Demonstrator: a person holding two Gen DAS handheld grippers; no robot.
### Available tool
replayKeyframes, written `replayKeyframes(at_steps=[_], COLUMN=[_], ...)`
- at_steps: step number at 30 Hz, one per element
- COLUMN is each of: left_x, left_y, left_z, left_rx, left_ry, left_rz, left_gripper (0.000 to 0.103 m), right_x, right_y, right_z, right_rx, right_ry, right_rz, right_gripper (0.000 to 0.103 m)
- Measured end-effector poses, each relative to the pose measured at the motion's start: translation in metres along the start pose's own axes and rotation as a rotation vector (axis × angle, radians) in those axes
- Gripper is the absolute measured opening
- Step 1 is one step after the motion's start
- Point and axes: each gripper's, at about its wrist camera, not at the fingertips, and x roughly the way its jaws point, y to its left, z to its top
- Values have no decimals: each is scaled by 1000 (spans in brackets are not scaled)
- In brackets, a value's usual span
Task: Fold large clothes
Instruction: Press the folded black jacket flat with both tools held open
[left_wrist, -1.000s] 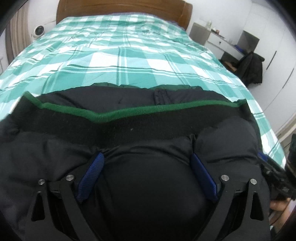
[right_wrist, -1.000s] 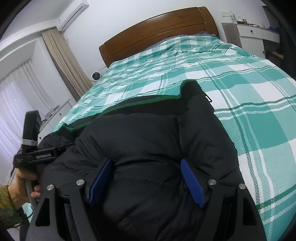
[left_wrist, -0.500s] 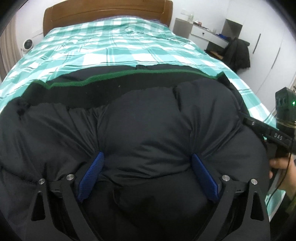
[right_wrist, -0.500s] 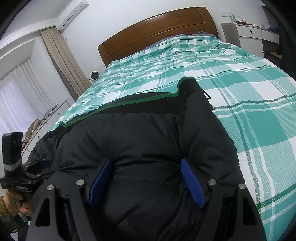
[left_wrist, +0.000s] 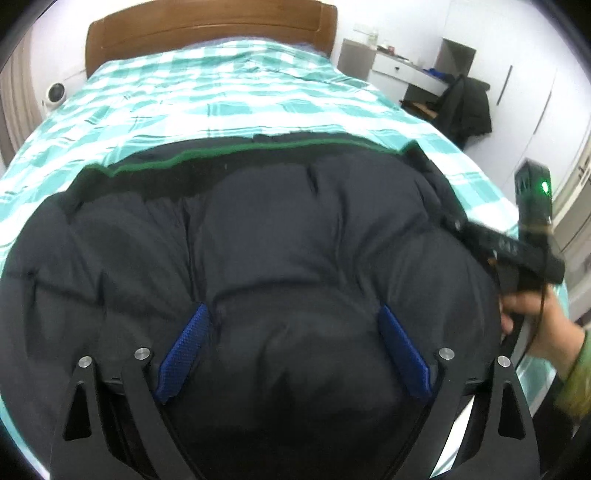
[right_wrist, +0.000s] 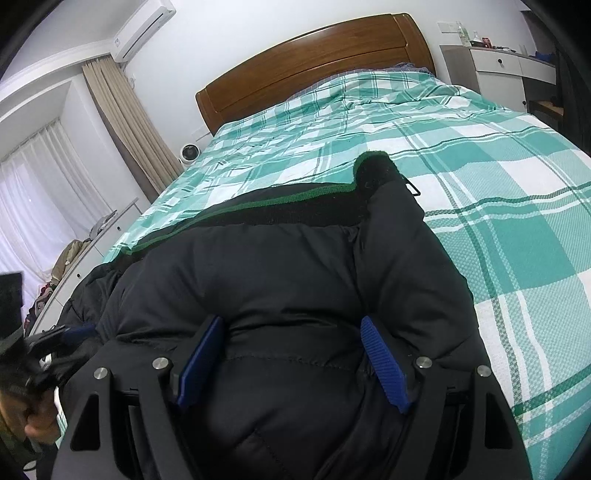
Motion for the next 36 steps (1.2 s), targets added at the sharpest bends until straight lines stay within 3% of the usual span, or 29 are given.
replayKeyframes(at_steps=[3,9,17,26,30,36], left_x=[7,25,-12,8,-8,-25], left_y=[6,-2,-11,-9,-12,-27], left_z=[-9,-15,-29,-41,-38,-67], left_rx=[-34,24,15,30,0,81], left_ry=[-8,-14,-6,-14,12,22], left_rz=[-13,40,23,50,52,97], left_gripper=[94,96,93,95,90,91], right_x=[-1,0,0,-1,-1,-2], right_y=[0,2,2,4,4,3], right_z=[-1,-1,-1,-3,-2,-3], right_rx=[-4,-8,-5,-8,-7,-6], right_ry=[-2,1,-2,-9,-10,-16], right_rz=[-2,-8,-4,-7,-6,-3], right_gripper=[78,78,78,78,78,78])
